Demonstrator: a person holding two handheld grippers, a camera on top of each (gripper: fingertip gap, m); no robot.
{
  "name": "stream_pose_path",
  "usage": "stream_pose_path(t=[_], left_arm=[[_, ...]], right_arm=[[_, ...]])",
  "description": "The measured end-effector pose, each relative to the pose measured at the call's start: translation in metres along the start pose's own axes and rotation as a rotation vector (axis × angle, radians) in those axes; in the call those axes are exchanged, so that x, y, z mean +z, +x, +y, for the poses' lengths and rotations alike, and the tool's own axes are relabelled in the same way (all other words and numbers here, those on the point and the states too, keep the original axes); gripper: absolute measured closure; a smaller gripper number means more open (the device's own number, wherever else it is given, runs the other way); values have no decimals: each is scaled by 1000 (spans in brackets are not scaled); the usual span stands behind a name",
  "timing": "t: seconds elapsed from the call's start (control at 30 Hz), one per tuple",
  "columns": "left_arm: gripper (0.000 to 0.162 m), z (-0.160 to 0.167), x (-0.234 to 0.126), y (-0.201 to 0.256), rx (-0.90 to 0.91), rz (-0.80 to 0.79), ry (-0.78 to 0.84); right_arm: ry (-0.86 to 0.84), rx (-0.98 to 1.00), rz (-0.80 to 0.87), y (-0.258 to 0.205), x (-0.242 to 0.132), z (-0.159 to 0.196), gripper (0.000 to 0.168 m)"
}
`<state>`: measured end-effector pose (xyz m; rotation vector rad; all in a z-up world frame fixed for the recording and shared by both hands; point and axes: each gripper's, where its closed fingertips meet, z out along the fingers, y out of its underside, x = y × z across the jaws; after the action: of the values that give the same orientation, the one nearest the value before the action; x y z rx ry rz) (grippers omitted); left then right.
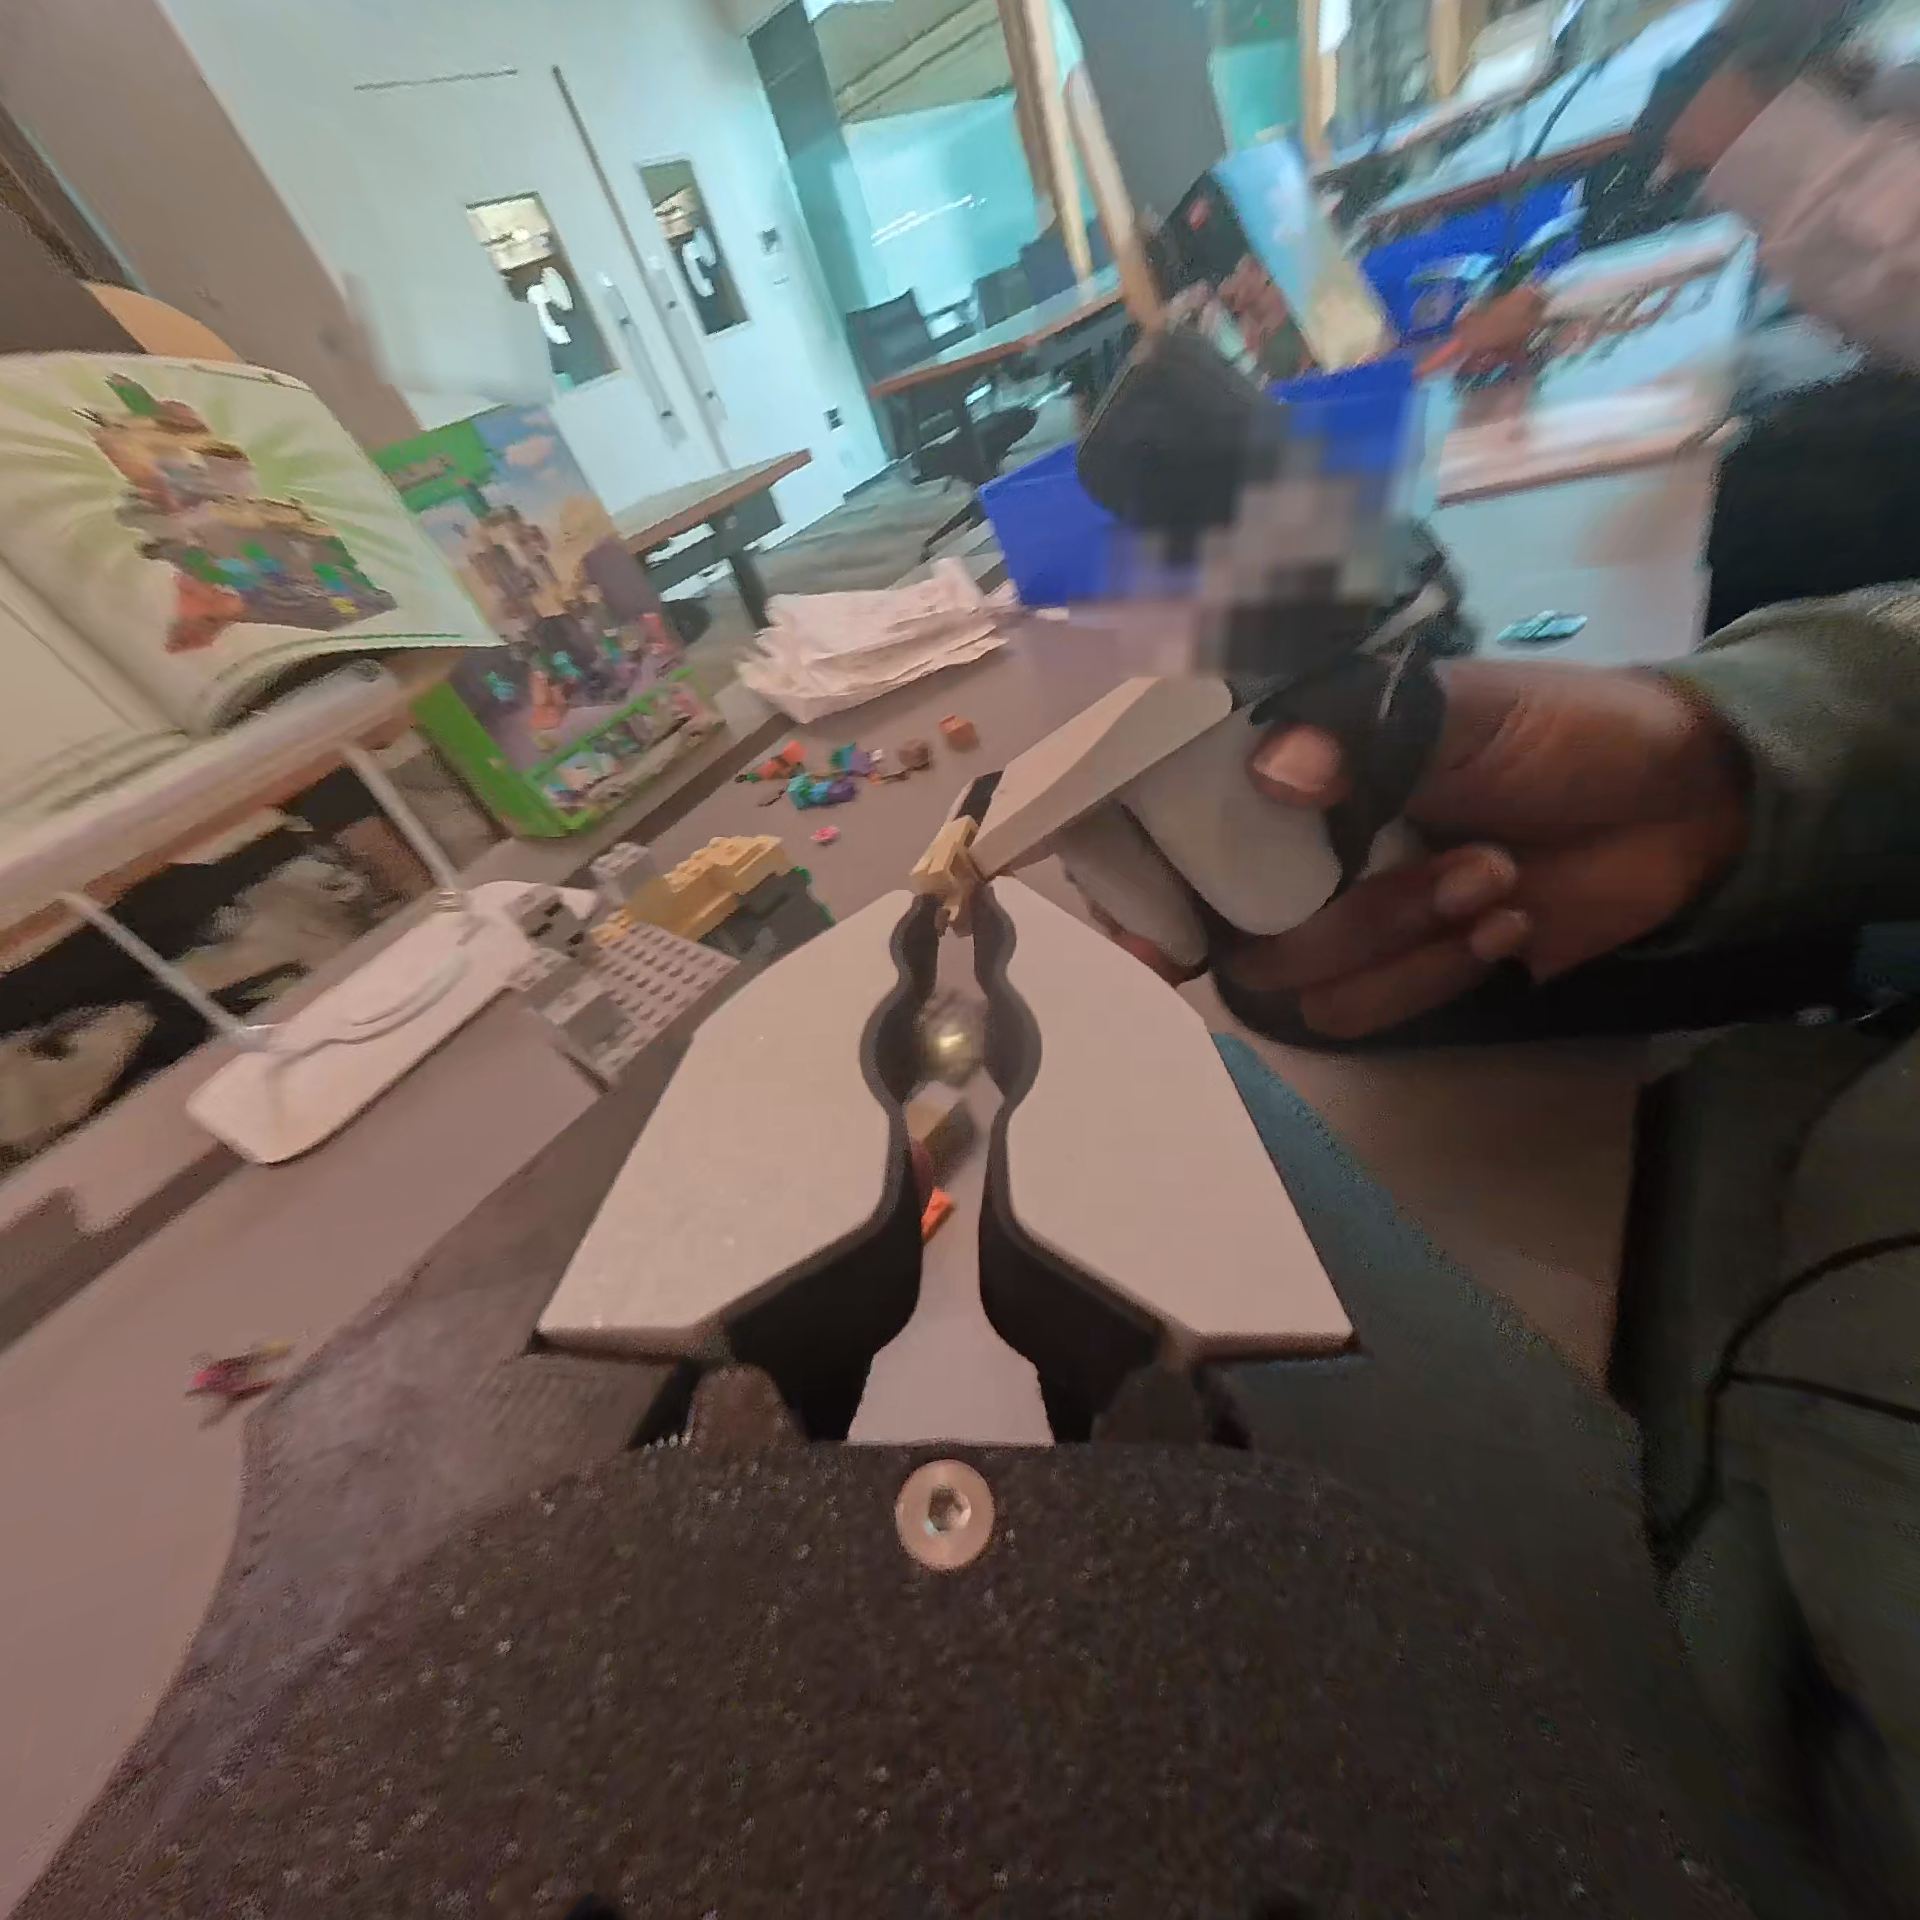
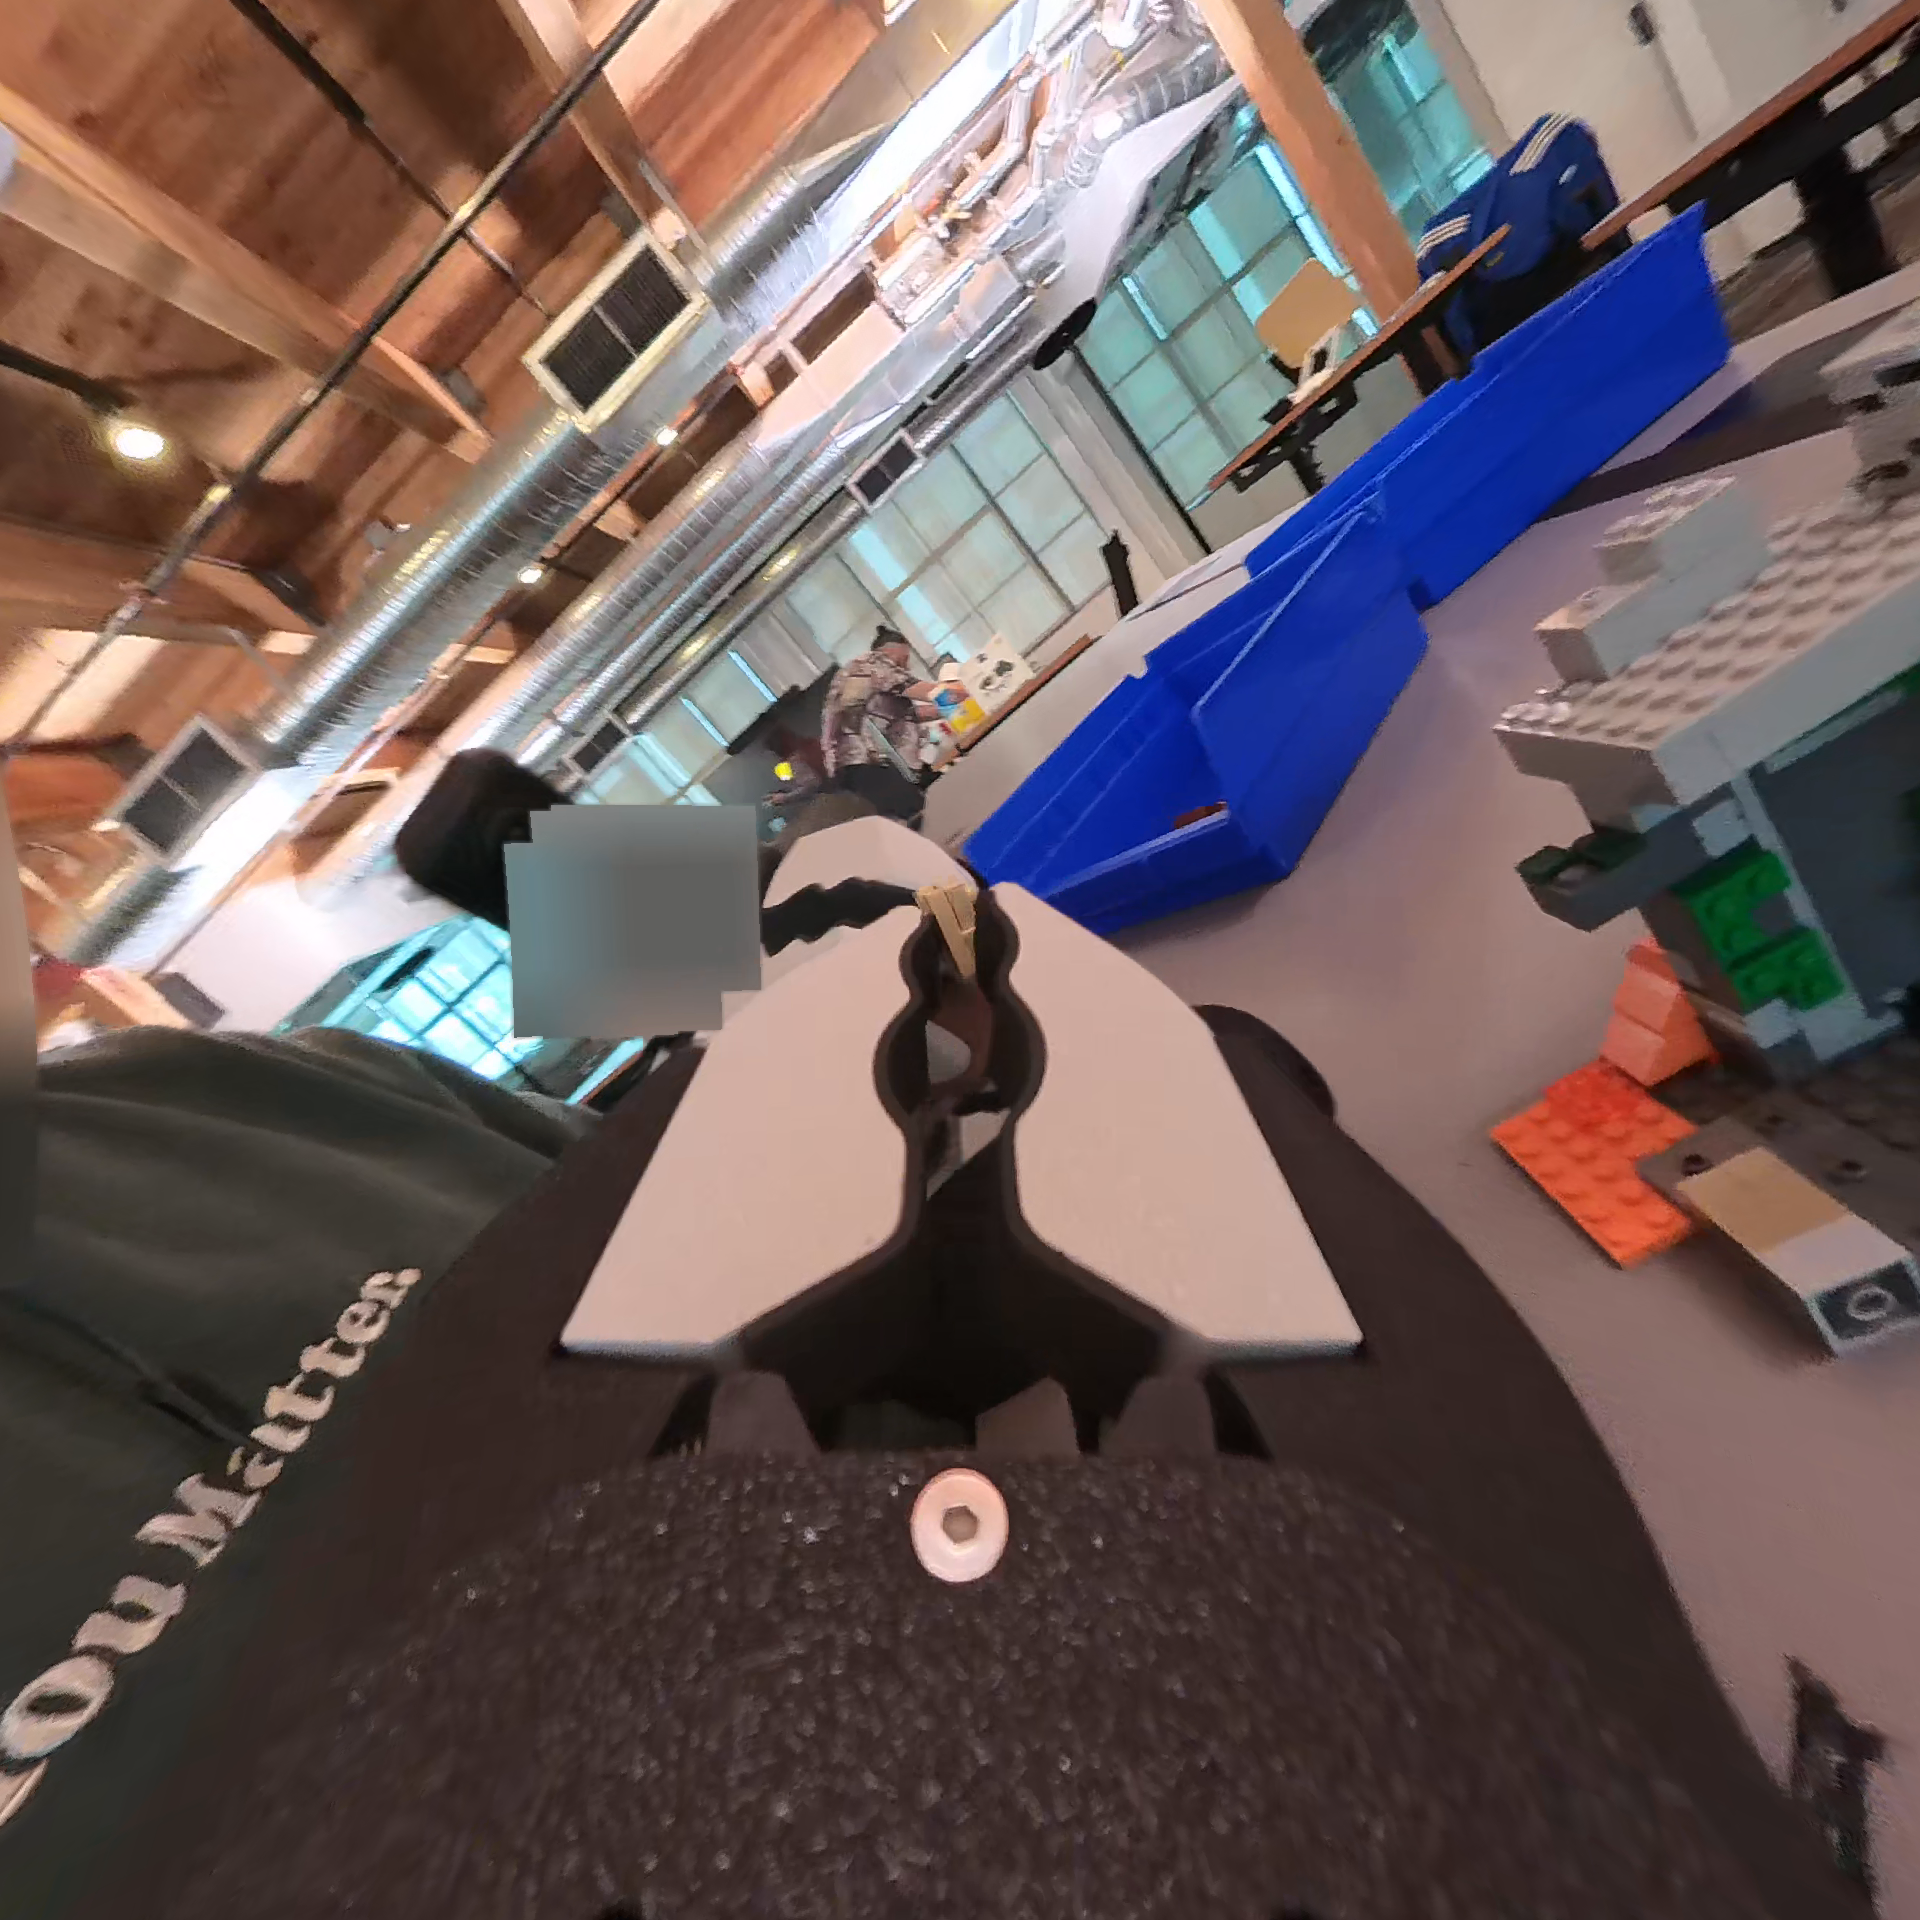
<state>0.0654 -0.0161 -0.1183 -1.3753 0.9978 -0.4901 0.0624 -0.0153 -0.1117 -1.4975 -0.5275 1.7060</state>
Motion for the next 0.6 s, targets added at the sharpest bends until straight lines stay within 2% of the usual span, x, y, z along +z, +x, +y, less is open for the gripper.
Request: stream_pose_path(t=[0.1,0.23,0.47,0.6], left_arm=[[155,-3,-2,7,-152,128,21],[155,-6,-5,12,-155,181,28],[155,-13,-7,21,-36,229,3],[156,-14,-8,27,41,247,-28]], right_arm=[[-99,-87,-73,-6,-2,3,162],[-239,-352,-77,-11,-5,6,161],[-510,-747,-141,-23,-10,12,155],[-612,-927,-161,-26,-11,14,160]])
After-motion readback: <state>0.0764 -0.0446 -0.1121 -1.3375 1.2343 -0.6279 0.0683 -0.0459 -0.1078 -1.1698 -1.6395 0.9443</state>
